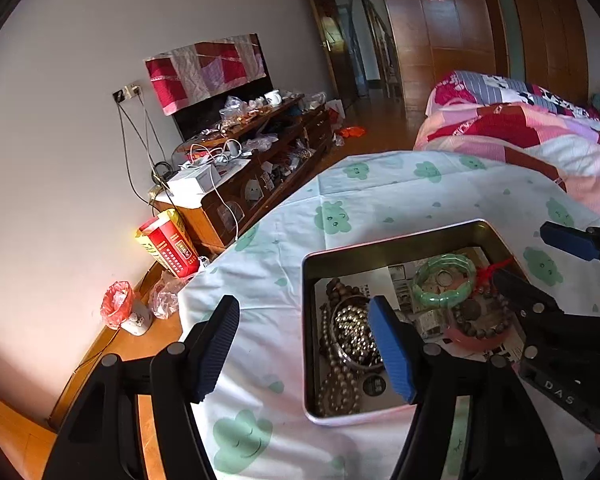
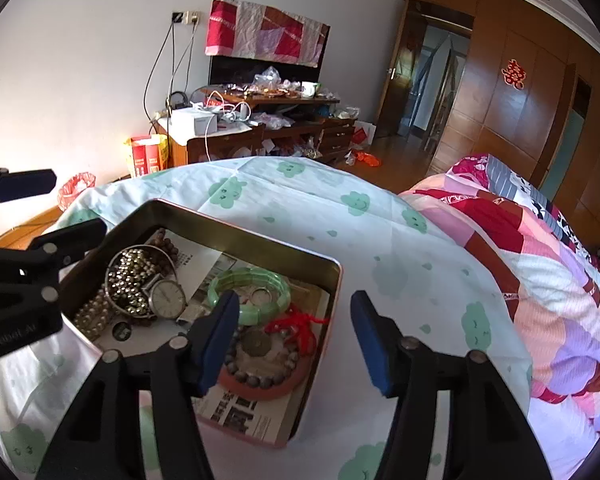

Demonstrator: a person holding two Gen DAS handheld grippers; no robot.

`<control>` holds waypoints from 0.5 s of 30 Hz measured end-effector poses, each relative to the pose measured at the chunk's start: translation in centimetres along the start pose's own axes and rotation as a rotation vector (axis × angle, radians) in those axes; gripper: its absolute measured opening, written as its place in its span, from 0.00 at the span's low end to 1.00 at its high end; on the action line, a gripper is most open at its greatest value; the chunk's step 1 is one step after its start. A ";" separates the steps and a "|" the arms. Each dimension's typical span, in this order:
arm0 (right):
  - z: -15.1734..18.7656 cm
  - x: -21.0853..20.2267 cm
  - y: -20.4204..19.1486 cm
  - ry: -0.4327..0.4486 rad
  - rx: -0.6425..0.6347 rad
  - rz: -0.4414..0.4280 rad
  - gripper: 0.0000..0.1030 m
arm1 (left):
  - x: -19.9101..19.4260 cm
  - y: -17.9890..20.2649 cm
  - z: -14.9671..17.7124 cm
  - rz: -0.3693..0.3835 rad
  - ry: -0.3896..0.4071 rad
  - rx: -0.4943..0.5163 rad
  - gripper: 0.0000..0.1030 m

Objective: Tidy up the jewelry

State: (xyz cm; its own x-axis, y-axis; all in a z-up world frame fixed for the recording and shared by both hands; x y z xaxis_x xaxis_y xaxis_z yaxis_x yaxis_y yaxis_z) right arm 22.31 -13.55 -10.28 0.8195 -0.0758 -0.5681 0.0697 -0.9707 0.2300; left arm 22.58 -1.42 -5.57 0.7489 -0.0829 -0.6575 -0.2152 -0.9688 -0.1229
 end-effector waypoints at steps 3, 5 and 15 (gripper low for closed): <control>0.1 -0.6 0.0 0.007 0.005 -0.005 0.61 | -0.5 -0.1 0.4 0.004 0.001 -0.006 0.66; 0.1 -0.9 0.0 0.010 0.004 -0.007 0.61 | -0.7 -0.3 0.7 -0.001 0.002 -0.009 0.66; 0.2 -1.1 0.2 0.009 0.017 -0.010 0.62 | -0.9 -0.8 1.4 -0.001 -0.009 -0.025 0.66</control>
State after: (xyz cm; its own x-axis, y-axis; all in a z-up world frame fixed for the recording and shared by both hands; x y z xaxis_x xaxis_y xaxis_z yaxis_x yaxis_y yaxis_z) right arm 21.33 -13.69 -9.72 0.8237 -0.0646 -0.5634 0.0679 -0.9751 0.2110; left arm 21.19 -0.27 -5.95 0.7437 -0.0801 -0.6638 -0.1988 -0.9744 -0.1052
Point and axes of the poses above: each gripper's, at about its wrist camera, not at the fingertips, and x roughly the way its jaws point, y to its right, z to its underside, the point moved 8 cm from there along x, roughly the way its jaws point, and after that the axes turned 10 degrees about z, right-handed, at the moved point
